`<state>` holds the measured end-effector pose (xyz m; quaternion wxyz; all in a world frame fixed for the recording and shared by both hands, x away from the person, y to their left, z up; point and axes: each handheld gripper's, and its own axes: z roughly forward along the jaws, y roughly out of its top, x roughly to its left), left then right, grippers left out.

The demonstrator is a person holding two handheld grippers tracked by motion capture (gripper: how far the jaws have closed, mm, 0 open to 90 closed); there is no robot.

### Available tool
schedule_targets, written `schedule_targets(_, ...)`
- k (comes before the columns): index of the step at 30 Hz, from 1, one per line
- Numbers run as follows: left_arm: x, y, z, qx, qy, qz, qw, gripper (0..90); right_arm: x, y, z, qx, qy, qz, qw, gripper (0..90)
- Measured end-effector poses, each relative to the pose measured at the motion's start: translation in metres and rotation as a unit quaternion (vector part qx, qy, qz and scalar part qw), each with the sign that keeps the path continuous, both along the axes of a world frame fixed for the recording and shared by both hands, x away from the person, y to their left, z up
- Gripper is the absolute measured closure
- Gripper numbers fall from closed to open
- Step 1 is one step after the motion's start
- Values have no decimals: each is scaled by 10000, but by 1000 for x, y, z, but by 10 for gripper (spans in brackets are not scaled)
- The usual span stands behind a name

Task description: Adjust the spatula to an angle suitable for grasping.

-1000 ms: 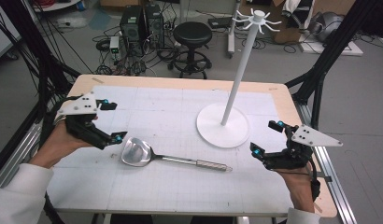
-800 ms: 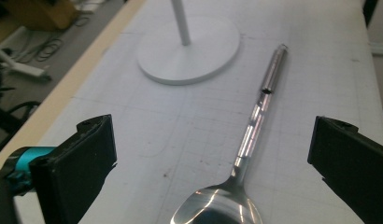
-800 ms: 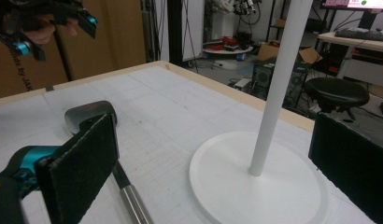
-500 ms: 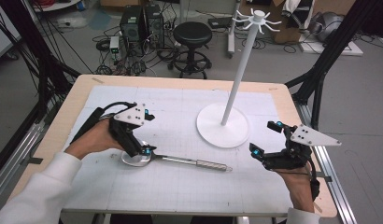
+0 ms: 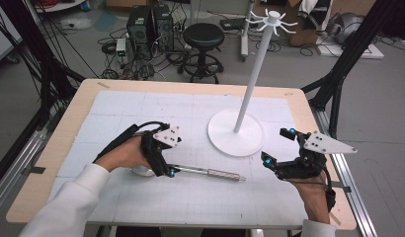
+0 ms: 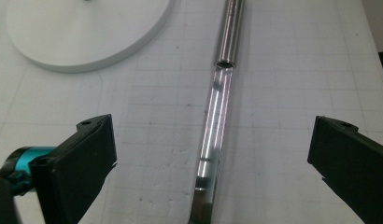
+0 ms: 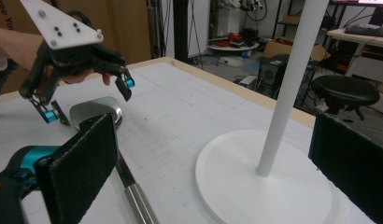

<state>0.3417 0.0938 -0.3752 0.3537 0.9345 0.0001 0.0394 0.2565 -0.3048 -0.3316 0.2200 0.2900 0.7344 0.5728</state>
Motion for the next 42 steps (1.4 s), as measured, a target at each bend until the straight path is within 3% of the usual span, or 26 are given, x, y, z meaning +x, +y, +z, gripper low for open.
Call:
schedule_targets(3,0,-9,-13,153,50,-97,9998,17,0,0,0,1,-23,4,10000,10)
schedule_targets(9,1,-17,-25,249,180,-114,9995,17,0,1,1,-3,-13,44,10000,9)
schedule_targets(14,1,-21,-32,457,48,-115,9989,18,0,2,1,-1,-44,56,10000,9)
schedule_targets(19,0,-25,-38,585,141,-164,9981,20,-1,4,2,-13,-36,77,10000,9)
schedule_targets(26,3,-28,-45,719,115,-142,9972,35,-1,5,2,-21,-72,85,9999,10)
schedule_targets(30,3,-29,-48,776,165,-144,9967,122,-1,4,2,-39,-61,79,9999,10)
schedule_targets(32,3,-29,-48,871,172,-185,9959,240,-1,4,2,-33,-56,77,9999,10)
schedule_targets(35,4,-30,-49,930,182,-123,9954,338,0,4,2,-34,-65,80,9999,10)
schedule_targets(38,4,-29,-49,994,148,-128,9949,379,0,4,2,-39,-59,82,9999,9)
schedule_targets(39,4,-29,-48,1039,138,-190,9943,472,0,4,1,-39,-41,92,9999,10)
schedule_targets(42,4,-29,-50,1085,111,-160,9939,472,0,4,0,-50,-38,90,9999,10)
